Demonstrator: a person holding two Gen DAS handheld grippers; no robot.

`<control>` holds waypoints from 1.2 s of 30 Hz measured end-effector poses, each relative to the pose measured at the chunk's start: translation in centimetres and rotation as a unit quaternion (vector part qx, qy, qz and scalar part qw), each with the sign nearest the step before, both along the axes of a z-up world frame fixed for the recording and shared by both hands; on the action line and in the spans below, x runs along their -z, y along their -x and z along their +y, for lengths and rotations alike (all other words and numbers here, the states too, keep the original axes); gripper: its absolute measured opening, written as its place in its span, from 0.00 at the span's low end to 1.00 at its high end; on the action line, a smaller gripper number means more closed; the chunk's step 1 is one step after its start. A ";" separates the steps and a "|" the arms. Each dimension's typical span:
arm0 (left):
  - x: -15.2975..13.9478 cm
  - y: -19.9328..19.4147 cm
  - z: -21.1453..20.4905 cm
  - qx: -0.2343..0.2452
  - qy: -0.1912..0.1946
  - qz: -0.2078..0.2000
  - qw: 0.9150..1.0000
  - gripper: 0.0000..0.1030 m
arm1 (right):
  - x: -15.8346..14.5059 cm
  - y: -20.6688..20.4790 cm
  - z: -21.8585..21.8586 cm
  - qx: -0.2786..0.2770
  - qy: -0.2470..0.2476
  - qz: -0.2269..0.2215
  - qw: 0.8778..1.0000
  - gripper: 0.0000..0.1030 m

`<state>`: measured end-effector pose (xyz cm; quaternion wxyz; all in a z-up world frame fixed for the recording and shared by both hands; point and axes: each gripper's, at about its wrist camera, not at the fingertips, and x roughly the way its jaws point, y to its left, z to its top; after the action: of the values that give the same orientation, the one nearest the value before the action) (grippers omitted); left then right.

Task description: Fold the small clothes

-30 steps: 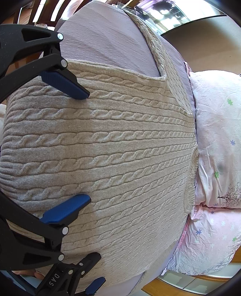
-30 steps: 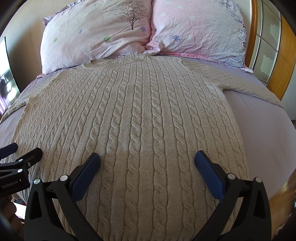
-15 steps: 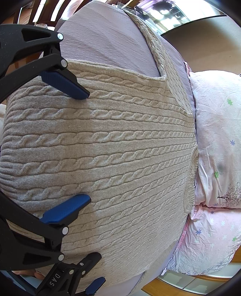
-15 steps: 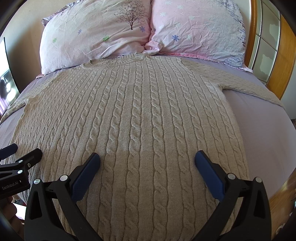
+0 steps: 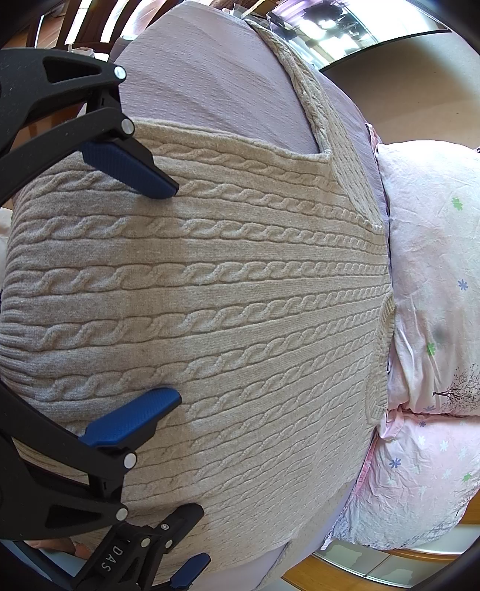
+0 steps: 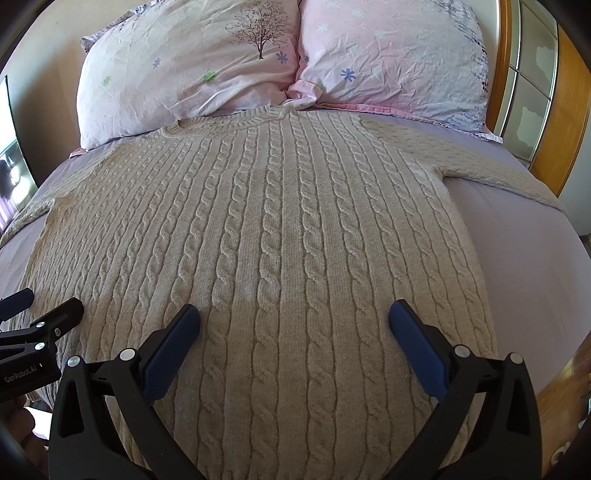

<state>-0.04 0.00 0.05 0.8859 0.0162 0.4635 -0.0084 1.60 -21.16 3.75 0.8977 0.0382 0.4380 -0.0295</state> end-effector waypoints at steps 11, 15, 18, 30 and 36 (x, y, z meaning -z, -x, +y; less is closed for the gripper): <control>0.0 0.0 0.0 0.000 0.000 0.000 1.000 0.98 | -0.1 -0.2 -0.2 0.001 0.001 0.002 1.000 0.99; 0.0 0.0 0.0 0.000 0.000 0.000 1.000 0.98 | -0.2 -0.2 -0.2 0.001 0.001 0.002 1.000 0.99; 0.0 0.0 0.0 0.000 0.000 -0.001 1.000 0.98 | -0.2 -0.2 -0.2 0.001 0.001 0.002 1.000 0.99; 0.0 0.0 0.0 0.000 0.000 0.000 1.000 0.98 | -0.2 -0.1 -0.2 -0.005 0.003 -0.001 1.000 0.99; 0.0 -0.3 -0.1 0.007 -0.002 0.012 1.000 0.98 | -0.3 0.3 -0.4 -0.043 0.001 -0.021 0.999 0.99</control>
<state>0.28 -0.14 0.07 0.8804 0.0211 0.4736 -0.0136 1.31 -21.60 4.03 0.9071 0.0193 0.4203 0.0095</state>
